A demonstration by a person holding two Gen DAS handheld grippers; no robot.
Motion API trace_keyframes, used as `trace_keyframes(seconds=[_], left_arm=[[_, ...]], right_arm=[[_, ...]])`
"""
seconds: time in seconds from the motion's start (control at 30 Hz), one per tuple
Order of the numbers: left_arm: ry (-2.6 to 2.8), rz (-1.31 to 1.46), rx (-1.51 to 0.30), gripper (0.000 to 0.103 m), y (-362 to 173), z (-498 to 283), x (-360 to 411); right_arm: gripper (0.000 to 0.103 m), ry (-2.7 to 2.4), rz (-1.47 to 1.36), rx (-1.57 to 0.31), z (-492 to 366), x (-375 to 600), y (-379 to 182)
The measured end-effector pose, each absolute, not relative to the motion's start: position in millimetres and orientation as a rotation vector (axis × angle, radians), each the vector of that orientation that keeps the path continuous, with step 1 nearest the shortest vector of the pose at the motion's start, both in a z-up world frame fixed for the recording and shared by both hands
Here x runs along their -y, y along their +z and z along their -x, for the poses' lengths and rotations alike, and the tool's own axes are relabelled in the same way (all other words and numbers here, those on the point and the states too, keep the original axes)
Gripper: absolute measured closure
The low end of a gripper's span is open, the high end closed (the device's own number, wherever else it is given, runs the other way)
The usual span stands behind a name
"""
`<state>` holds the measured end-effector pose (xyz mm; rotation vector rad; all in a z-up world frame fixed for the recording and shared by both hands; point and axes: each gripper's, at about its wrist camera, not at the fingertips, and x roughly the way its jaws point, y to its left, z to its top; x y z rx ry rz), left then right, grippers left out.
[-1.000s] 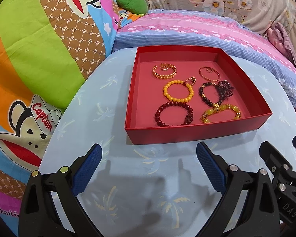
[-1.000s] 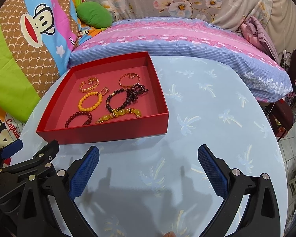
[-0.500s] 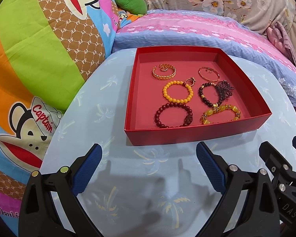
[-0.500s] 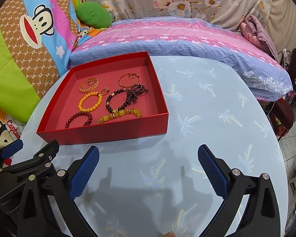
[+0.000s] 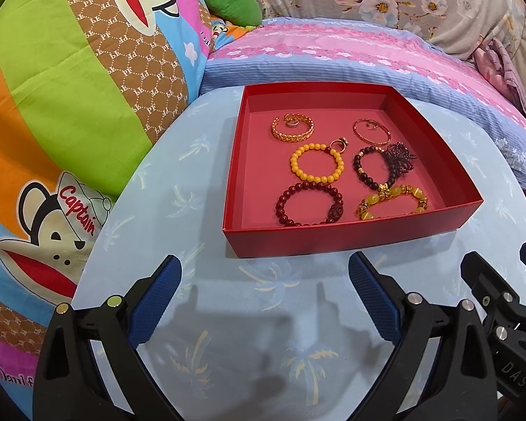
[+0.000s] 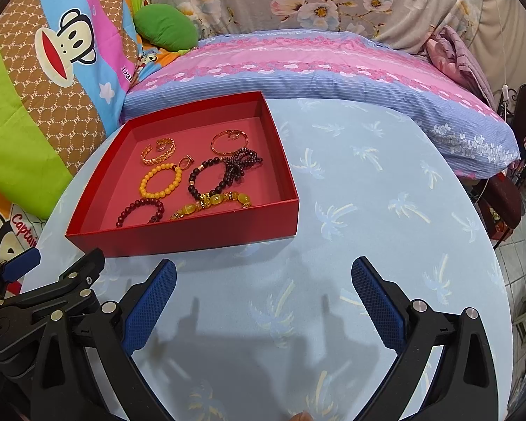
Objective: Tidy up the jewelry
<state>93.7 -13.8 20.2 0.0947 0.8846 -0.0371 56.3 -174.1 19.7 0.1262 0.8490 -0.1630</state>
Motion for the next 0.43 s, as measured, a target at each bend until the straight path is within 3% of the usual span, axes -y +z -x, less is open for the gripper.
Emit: trace_keyframes(seconds=[0.43], left_arm=[[-0.035,-0.095,-0.888,0.011,20.7,-91.5,12.3]], right_arm=[[0.006,-0.163,-0.130,-0.850,-55.7,174.6,19.8]])
